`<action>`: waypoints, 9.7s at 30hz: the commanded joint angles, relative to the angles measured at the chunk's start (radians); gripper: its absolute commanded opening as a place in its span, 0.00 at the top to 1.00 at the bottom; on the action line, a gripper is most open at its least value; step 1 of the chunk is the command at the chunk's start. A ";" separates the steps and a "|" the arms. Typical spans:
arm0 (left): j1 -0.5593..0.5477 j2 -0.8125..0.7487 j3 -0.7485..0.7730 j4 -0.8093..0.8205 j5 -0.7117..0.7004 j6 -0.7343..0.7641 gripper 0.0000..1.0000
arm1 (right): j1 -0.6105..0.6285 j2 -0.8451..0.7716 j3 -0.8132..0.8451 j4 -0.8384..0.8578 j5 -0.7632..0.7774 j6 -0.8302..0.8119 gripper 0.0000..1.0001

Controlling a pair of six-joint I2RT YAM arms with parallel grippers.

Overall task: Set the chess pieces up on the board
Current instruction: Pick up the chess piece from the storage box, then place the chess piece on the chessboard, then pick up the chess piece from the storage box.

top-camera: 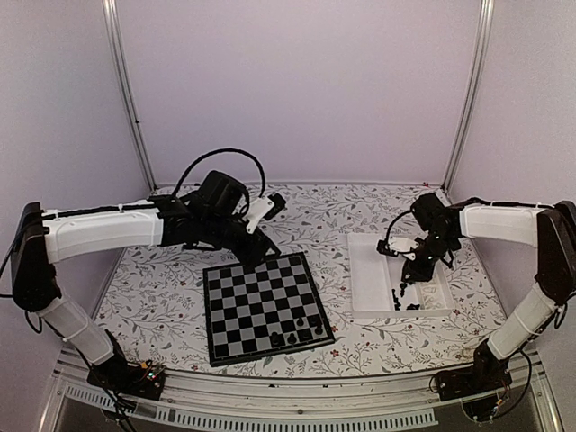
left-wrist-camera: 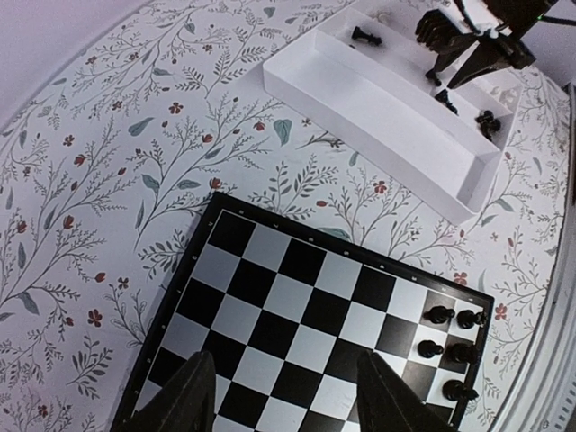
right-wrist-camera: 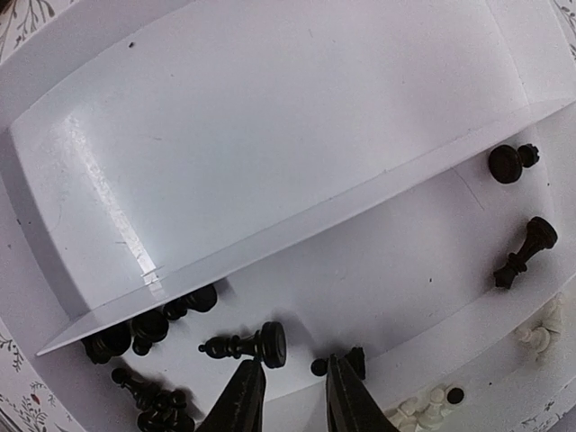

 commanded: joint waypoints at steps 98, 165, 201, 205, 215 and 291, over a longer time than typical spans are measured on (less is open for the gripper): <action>-0.352 0.647 0.768 0.065 -0.226 0.053 1.00 | -0.313 0.044 0.202 -0.251 -0.852 0.041 0.47; -0.321 0.160 0.004 -0.574 -0.029 -0.247 0.97 | -0.233 -0.154 0.006 0.194 -0.617 0.156 0.12; -0.079 0.024 0.633 -0.644 -0.206 -0.584 0.01 | -0.209 -0.112 0.053 0.152 -0.583 0.152 0.11; -0.038 0.132 0.871 -0.606 -0.052 -0.670 0.00 | -0.209 -0.091 0.074 0.127 -0.571 0.156 0.11; 0.018 0.195 1.026 -0.603 0.148 -0.963 0.01 | -0.208 -0.048 0.103 0.075 -0.535 0.162 0.11; -0.034 0.024 0.242 -0.006 -0.225 -0.126 0.33 | 0.018 0.004 -0.088 0.057 0.041 0.116 0.64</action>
